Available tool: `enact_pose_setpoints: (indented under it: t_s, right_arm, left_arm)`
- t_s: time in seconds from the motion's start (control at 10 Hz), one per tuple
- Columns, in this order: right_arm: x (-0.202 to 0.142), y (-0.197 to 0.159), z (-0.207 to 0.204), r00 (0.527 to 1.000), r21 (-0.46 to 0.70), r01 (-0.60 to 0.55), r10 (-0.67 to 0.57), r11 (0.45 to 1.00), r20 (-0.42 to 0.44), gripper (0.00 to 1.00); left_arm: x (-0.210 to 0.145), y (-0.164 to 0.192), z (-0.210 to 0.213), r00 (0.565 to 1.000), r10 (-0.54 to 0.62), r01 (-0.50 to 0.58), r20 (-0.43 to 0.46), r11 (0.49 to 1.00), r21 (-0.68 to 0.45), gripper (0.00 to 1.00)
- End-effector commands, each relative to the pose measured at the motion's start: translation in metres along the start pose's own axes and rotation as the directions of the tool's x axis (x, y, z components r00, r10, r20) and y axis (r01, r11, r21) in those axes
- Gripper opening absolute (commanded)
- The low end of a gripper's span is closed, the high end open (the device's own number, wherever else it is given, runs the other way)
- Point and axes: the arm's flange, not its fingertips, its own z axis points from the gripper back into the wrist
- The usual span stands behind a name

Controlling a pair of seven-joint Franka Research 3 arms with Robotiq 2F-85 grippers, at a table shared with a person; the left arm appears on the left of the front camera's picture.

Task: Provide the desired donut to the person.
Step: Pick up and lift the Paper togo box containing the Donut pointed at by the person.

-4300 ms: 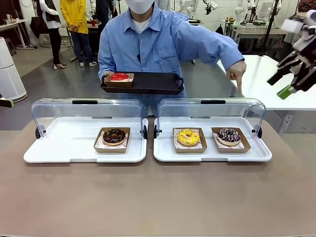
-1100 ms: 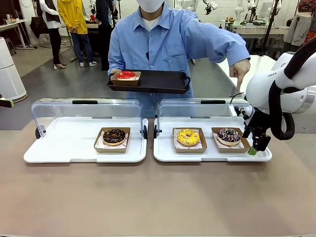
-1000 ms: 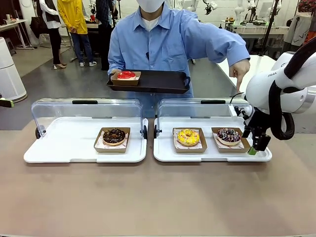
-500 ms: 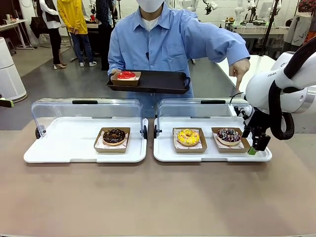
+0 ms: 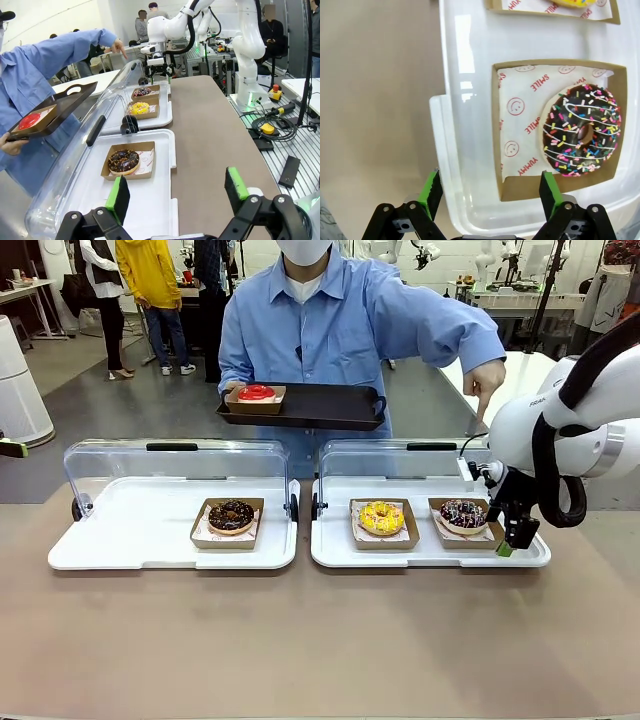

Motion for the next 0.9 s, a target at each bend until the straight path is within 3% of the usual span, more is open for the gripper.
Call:
enact_pose_setpoints:
  t_s: [0.0,0.8]
  right_arm:
    - [-0.0007,-0.0146,-0.0056,1.0,-0.012,0.026,-0.026,1.0,-0.017,1.0]
    - [-0.0045,-0.0182,-0.013,0.999,0.038,0.034,-0.033,0.999,-0.018,1.0]
  left_arm:
    - [0.0015,0.0006,-0.0003,1.0,0.011,-0.011,0.006,1.0,0.023,1.0]
    - [0.0015,0.0006,-0.0003,1.0,0.011,-0.011,0.006,1.0,0.023,1.0]
